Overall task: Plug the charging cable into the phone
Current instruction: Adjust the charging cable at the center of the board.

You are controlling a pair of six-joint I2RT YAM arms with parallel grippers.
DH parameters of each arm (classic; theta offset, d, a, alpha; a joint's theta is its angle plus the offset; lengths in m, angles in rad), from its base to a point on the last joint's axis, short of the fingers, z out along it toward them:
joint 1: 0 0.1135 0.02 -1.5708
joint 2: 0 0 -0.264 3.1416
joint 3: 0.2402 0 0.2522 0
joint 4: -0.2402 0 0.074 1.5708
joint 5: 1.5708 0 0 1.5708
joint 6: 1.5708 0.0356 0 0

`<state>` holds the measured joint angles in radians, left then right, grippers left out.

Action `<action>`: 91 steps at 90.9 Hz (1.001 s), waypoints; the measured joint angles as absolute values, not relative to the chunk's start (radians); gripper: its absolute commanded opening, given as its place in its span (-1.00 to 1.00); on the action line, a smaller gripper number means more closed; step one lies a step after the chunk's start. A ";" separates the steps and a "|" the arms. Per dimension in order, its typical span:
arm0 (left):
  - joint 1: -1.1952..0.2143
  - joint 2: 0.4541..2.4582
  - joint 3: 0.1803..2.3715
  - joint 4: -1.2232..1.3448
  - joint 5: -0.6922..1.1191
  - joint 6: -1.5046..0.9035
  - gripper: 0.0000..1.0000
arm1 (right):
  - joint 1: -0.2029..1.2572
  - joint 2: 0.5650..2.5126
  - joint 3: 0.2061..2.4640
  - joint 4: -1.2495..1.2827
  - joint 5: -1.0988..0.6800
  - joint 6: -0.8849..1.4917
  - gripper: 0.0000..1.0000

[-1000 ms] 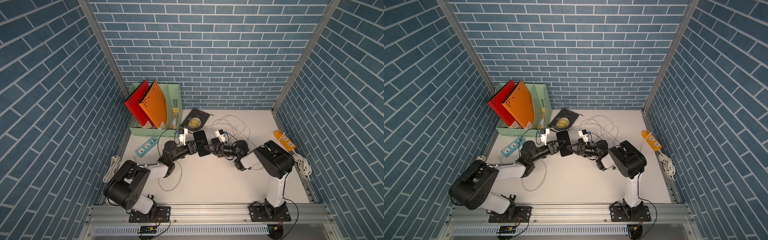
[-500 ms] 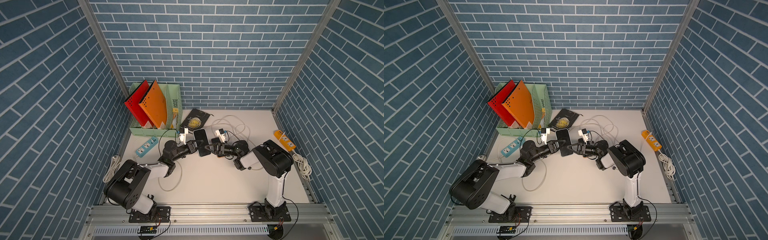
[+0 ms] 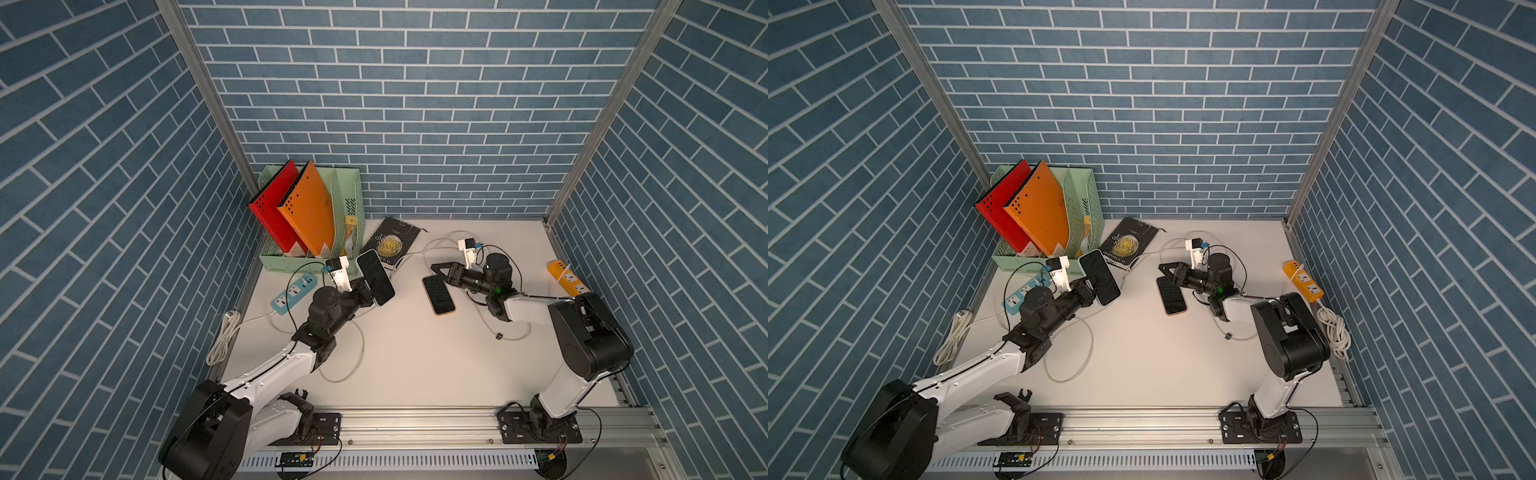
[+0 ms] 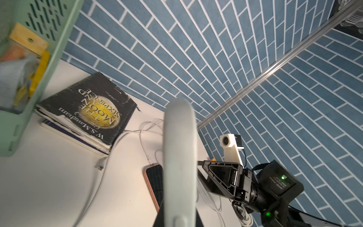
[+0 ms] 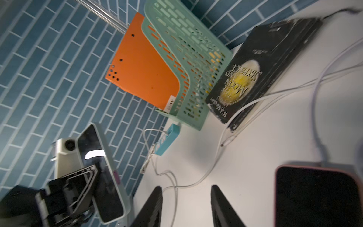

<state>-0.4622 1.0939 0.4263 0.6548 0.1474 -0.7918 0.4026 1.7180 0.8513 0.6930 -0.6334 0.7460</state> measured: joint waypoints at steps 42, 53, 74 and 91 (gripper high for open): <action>-0.457 1.095 0.421 0.482 -0.061 -0.748 -1.00 | 0.575 1.999 1.438 0.012 -0.204 -0.027 -0.31; -0.453 1.099 0.421 0.469 -0.081 -0.746 -1.00 | 0.598 2.072 1.511 -0.027 -0.175 -0.166 -0.26; -0.441 1.115 0.422 0.466 -0.104 -0.743 -1.00 | 0.587 2.299 1.842 -0.126 -0.153 -0.244 -0.24; -0.437 1.147 0.435 0.441 -0.110 -0.741 -1.00 | 0.582 2.498 2.139 -0.294 -0.090 -0.244 -0.24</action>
<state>-0.4370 1.1465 0.4355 0.4412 -0.1104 -0.7406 0.5819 2.4985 2.1391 -0.2935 -0.0902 -0.2443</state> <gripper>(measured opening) 0.122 0.381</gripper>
